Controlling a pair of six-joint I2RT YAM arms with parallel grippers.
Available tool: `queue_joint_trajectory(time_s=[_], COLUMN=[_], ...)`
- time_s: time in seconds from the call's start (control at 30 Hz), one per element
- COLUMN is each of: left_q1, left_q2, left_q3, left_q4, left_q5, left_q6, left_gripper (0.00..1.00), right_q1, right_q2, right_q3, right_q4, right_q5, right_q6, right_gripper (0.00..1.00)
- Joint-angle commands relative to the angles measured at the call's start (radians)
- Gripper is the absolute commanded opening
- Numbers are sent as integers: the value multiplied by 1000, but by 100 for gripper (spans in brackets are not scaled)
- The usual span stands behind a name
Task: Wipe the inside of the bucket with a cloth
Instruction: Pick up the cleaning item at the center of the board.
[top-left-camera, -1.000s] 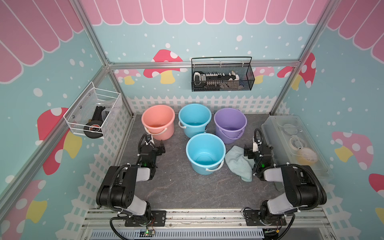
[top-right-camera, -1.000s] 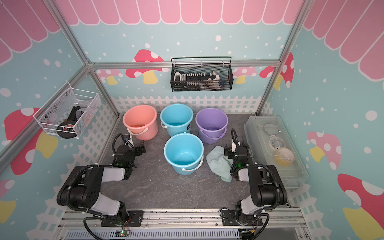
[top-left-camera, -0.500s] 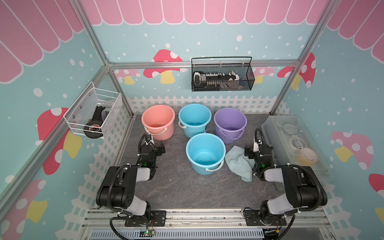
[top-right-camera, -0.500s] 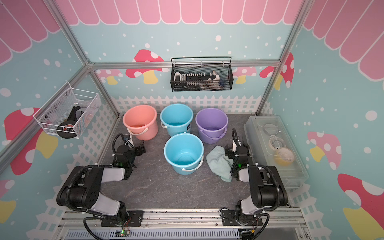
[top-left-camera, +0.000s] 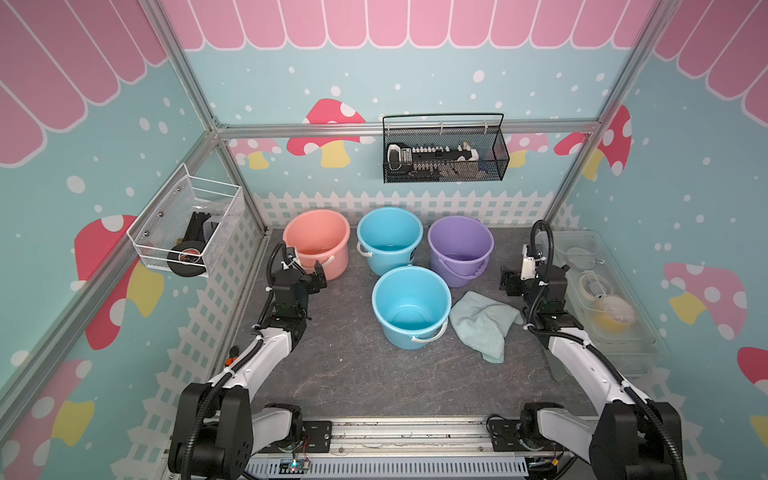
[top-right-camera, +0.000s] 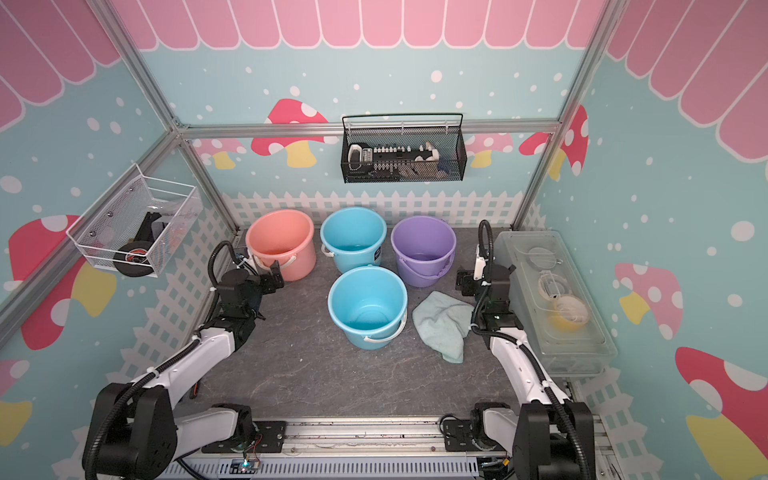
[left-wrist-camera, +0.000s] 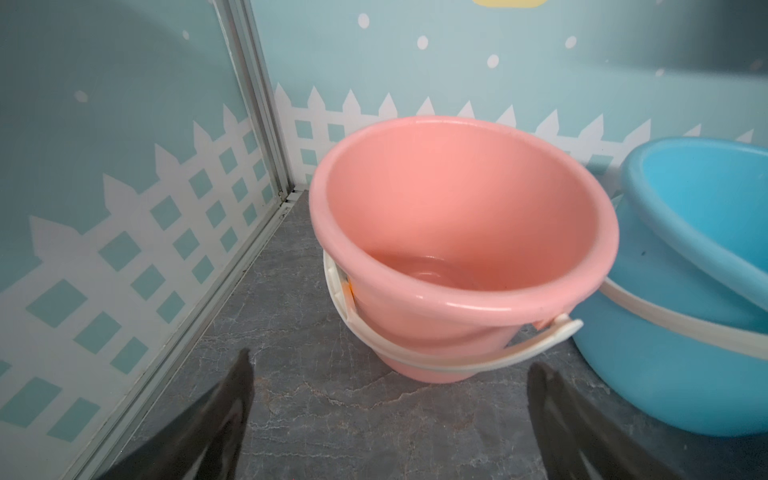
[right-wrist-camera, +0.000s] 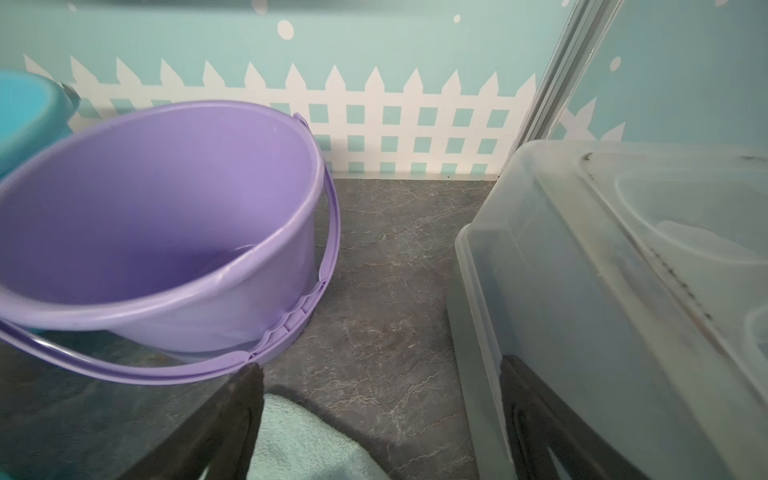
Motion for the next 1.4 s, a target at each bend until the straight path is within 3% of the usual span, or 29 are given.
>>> queue_joint_trajectory(time_s=[0.0,0.1,0.2,0.27,0.4,0.5,0.87,1.17,1.37], left_q1=[-4,-5,-4,-4,-4,-4,-4,-5,-6], left_q2=[-26,-4,9,11,51,85,68,53,36], left_q3=[117,219,292,315,378,425,469,498,495], left_q4=[-311,-493,-627,-675,-791,-861,-893,-902,-903], left_q5=[-36,-49,40,93,115,103,185,163,159], left_q6=[-137,-238,-311,-331,-351,-382,-413,-447,-466], left_gripper=[94,94,94,92,91,95,97,96,94], right_q1=[-2,-2,1,14,57,107,278,406,429], right_q2=[-8,6,36,54,61,77,145,219,269], right_q3=[125,215,283,303,254,224,96,-4,-52], right_q4=[-369,-566,-709,-771,-763,-749,-597,-417,-349], right_q5=[-31,-79,-179,-208,-289,-304,-230,-118,-1], right_q6=[128,187,184,178,174,185,284,351,376], right_gripper=[81,76,63,60,59,58,55,54,54])
